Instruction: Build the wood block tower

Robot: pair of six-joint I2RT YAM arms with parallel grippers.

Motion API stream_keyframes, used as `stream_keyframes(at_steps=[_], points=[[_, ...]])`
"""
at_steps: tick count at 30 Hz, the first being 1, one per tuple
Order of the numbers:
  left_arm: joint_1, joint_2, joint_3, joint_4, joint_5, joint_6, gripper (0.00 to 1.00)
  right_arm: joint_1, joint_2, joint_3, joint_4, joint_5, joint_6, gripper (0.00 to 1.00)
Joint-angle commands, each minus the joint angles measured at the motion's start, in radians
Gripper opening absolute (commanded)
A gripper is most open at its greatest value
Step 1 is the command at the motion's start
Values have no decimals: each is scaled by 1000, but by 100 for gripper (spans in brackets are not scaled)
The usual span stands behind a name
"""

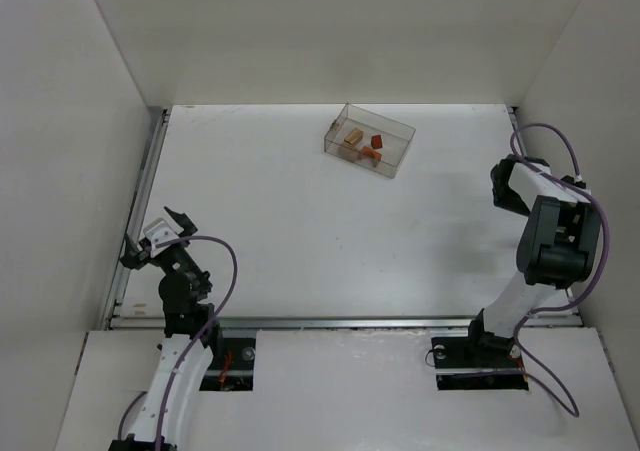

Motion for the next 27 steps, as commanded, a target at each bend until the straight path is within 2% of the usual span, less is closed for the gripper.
stream_keyframes(at_steps=[1, 4, 8, 9, 10, 11, 12, 13, 16, 17, 18, 19, 20, 21, 22, 23, 24, 26, 27], points=[[1, 2, -65, 53, 1, 2, 100, 5, -30, 6, -52, 29, 20, 100], [1, 2, -65, 53, 1, 2, 100, 28, -41, 6, -52, 49, 20, 100], [12, 31, -26, 7, 95, 12, 100, 106, -59, 116, -52, 98, -203, 100], [24, 49, -10, 7, 121, 42, 100, 127, -59, 141, -52, 156, -242, 100], [24, 63, 22, -36, 156, 51, 100, 176, -79, 191, -52, 187, -283, 100], [24, 77, 116, -167, 199, 65, 100, 201, -103, 221, -52, 217, -320, 100], [35, 77, 163, -218, 313, 91, 100, 230, -119, 257, -52, 233, -321, 100], [35, 106, 207, -258, 363, 114, 100, 291, -128, 306, -52, 233, -344, 100], [35, 161, 401, -408, 499, 110, 100, 385, -81, 555, -52, 221, -432, 100], [35, 221, 450, -450, 532, 110, 100, 443, -47, 710, -52, 221, -469, 100], [35, 255, 540, -526, 561, 110, 100, 468, -3, 798, -52, 221, -511, 100], [35, 288, 583, -563, 605, 110, 100, 488, 107, 897, -37, 204, -660, 100], [35, 362, 626, -603, 626, 110, 100, 503, 167, 1001, 2, 117, -799, 100], [35, 400, 715, -678, 638, 99, 100, 503, 221, 1169, 100, 10, -1020, 100], [35, 440, 763, -720, 652, 84, 100, 493, 253, 1183, 415, -178, -1497, 100], [35, 482, 812, -763, 682, 84, 100, 471, 263, 1172, 475, -646, -1560, 100], [35, 561, 861, -806, 702, 84, 100, 421, 263, 1161, 495, -779, -1533, 100], [44, 631, 984, -915, 760, 70, 100, 376, 263, 1123, 538, -917, -1406, 100], [44, 684, 1036, -955, 777, 59, 100, 352, 248, 1047, 561, -983, -1381, 100]])
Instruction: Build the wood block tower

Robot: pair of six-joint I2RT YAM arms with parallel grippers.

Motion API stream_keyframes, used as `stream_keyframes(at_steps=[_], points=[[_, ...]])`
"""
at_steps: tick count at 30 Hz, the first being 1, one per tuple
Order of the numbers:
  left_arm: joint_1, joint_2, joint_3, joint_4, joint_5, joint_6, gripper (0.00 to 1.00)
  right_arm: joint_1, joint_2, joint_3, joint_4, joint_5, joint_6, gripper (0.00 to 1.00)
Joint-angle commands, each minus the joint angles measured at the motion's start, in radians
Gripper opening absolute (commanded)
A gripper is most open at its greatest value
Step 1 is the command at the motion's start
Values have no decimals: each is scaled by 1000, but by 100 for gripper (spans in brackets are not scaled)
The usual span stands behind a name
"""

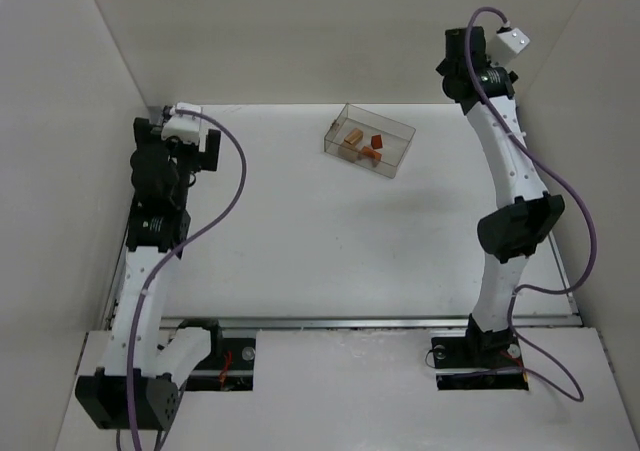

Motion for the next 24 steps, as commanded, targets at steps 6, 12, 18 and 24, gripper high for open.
stream_keyframes(at_steps=[6, 12, 18, 24], points=[[8, 151, 112, -205, 275, -68, 100, -118, 84, -248, 277, -689, -161, 100], [8, 226, 121, -205, 243, -59, 100, -100, 221, -217, 274, -814, -161, 89], [8, 237, 121, -205, 197, -59, 100, -67, 326, -190, 269, -709, -105, 75], [8, 207, 82, -194, 184, -59, 100, -46, 379, -172, 282, -620, -95, 56]])
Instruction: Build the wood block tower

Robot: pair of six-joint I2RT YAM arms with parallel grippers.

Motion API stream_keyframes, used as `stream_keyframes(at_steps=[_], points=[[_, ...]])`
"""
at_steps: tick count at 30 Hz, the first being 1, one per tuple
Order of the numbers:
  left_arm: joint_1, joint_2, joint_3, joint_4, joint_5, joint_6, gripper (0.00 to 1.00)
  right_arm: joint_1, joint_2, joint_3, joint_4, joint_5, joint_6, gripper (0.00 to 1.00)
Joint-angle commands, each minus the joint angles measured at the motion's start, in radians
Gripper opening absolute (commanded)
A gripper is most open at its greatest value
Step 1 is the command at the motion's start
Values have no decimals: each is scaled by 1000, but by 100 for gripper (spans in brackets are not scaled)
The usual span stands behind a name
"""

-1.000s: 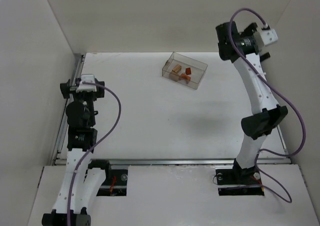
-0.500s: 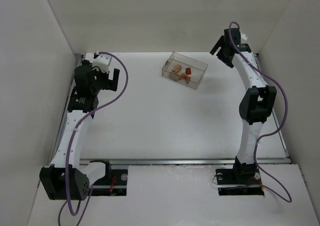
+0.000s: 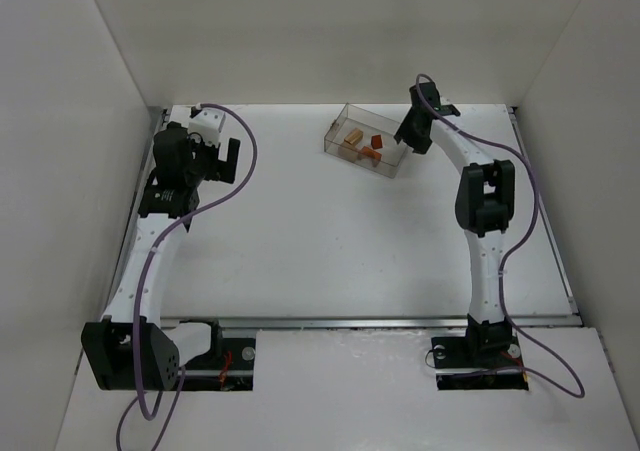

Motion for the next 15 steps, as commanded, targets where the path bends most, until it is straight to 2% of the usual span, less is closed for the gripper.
stream_keyframes(at_steps=[1, 5, 10, 14, 15], points=[[5, -37, -3, 30, -9, -3, 100, 4, 30, 96, 49, 47, 16, 54], [5, -37, -2, 10, -9, -3, 100, 13, 84, 120, 13, 46, 4, 50], [5, -46, 8, 10, -20, -13, 100, 24, 64, 60, 52, 83, -63, 39], [5, -37, 8, 10, -20, -13, 100, 47, 55, 46, 61, 92, -119, 19], [5, -37, 17, 10, -20, -13, 100, 64, 55, 25, 61, 111, -135, 7]])
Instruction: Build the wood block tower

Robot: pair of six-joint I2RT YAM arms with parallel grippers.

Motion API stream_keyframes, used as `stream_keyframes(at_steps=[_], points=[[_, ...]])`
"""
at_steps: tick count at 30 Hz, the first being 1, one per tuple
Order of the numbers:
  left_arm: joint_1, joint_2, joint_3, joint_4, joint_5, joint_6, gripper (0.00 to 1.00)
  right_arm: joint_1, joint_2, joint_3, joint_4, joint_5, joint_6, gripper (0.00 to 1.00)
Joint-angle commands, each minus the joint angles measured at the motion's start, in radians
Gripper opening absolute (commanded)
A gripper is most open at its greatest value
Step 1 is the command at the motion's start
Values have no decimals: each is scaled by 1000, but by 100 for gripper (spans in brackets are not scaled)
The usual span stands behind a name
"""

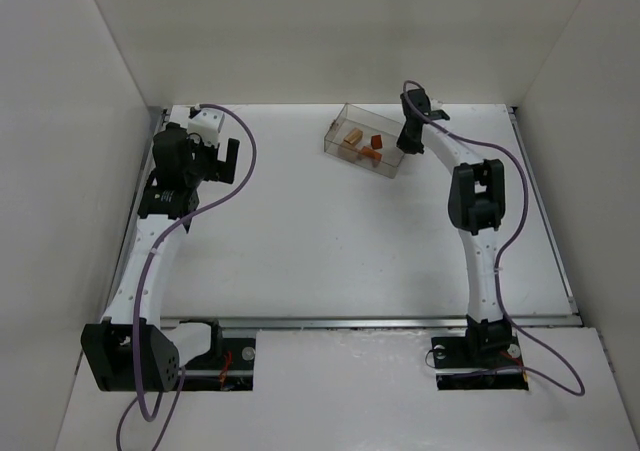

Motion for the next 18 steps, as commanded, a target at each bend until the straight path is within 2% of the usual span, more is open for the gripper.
stream_keyframes(at_steps=[1, 4, 9, 14, 18], points=[[5, -28, 29, 13, 5, -11, 100, 51, -40, -28, 43, 59, -82, 2], [-4, -8, 52, -5, 17, -11, 100, 103, -95, -115, 56, 120, -157, 0], [-18, 50, 112, -91, 113, 47, 100, 180, -256, -345, 144, 107, -240, 0], [-101, 224, 244, -237, 146, 185, 100, 238, -371, -555, 189, 38, -249, 0], [-190, 381, 397, -321, 146, 267, 100, 303, -454, -654, 255, -30, -300, 0]])
